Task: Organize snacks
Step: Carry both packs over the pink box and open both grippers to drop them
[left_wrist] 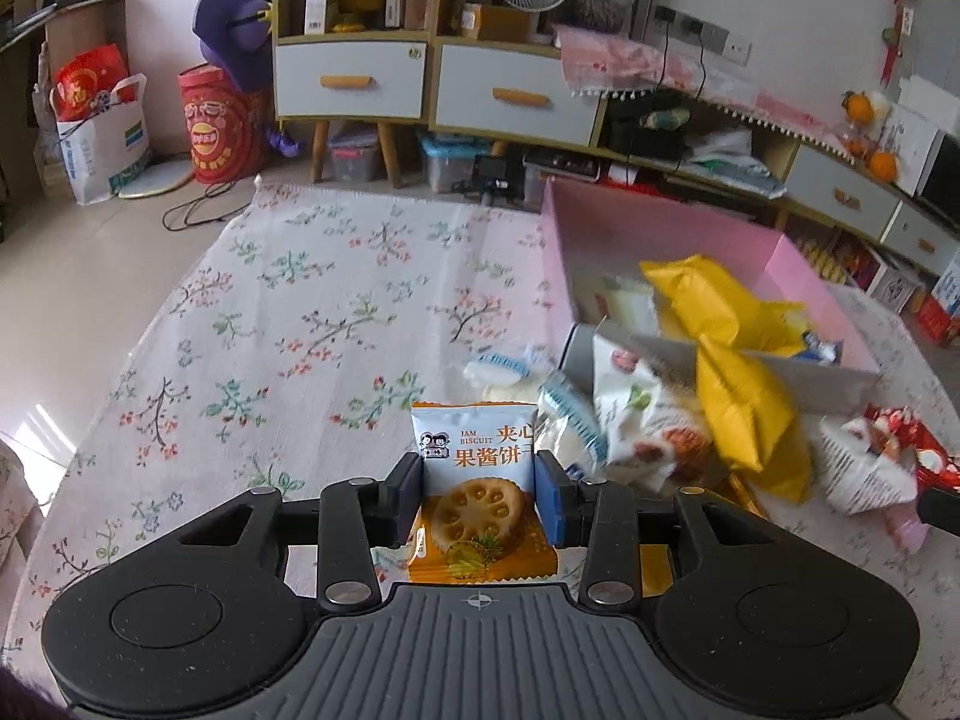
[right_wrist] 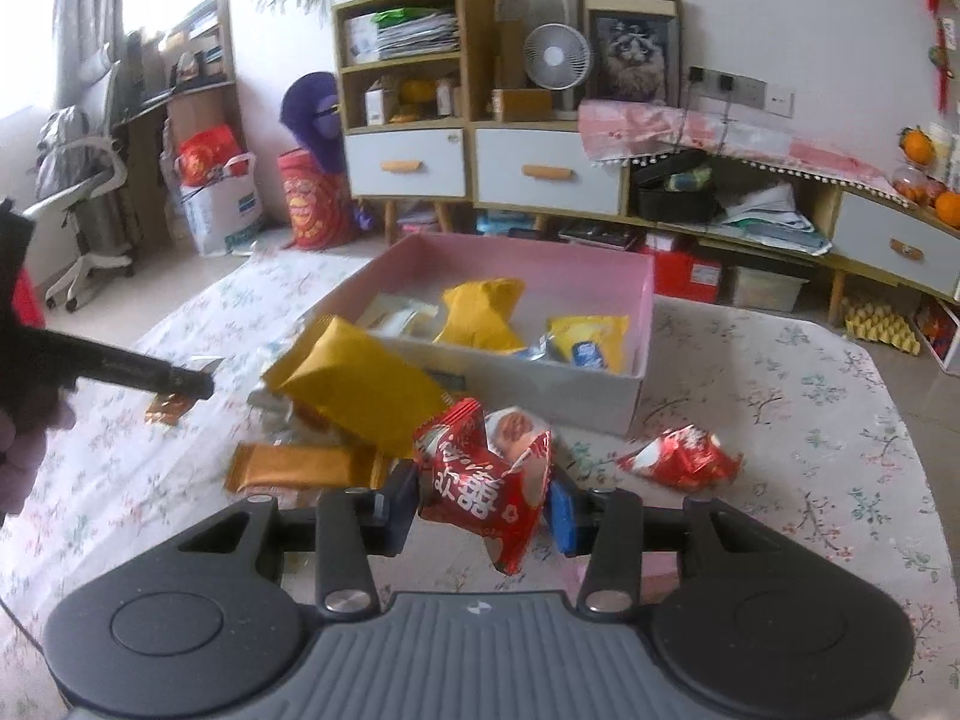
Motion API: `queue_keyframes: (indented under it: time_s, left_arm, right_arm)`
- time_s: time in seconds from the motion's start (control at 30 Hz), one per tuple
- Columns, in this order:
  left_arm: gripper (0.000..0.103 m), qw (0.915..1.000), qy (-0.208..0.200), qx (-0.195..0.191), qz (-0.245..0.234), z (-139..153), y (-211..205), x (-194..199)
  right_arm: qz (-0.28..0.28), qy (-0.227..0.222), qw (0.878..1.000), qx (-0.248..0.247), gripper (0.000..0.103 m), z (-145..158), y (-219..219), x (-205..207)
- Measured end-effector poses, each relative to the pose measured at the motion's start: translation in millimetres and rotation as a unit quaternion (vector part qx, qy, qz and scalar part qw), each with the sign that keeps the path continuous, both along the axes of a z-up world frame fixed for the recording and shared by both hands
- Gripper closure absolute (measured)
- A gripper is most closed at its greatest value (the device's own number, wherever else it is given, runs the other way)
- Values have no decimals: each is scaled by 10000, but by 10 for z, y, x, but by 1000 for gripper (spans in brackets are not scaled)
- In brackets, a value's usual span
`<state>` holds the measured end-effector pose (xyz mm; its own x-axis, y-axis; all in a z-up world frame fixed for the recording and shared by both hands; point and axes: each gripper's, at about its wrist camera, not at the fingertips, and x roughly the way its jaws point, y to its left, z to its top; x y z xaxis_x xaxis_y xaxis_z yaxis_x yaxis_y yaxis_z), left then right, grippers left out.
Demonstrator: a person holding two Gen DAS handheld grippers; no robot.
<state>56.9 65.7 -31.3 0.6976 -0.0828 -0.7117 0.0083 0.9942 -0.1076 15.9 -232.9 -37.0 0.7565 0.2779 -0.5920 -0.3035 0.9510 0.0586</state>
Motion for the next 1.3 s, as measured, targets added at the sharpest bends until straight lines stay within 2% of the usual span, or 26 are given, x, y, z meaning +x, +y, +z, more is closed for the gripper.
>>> queue_keyframes:
  time_s: [0.37,0.67,0.9,1.2,1.3]
  left_arm:
    - [66,9986,-366,-386,84,296,-190,81]
    - [66,9971,-559,-456,-225,468,-458,497]
    - [66,9960,-555,-489,-493,369,-641,1016]
    - [66,9949,-751,-237,-635,108,-698,1357]
    - [66,9948,-711,-323,-659,0,-697,1481]
  right_arm:
    - [-637,84,9970,426,75,149,-58,431]
    - [-858,147,9925,860,75,193,-38,714]
    - [-818,294,9931,789,74,113,-69,1090]
    - [-597,204,9962,596,74,6,-93,1502]
    - [-562,277,9955,710,74,-65,-120,1639]
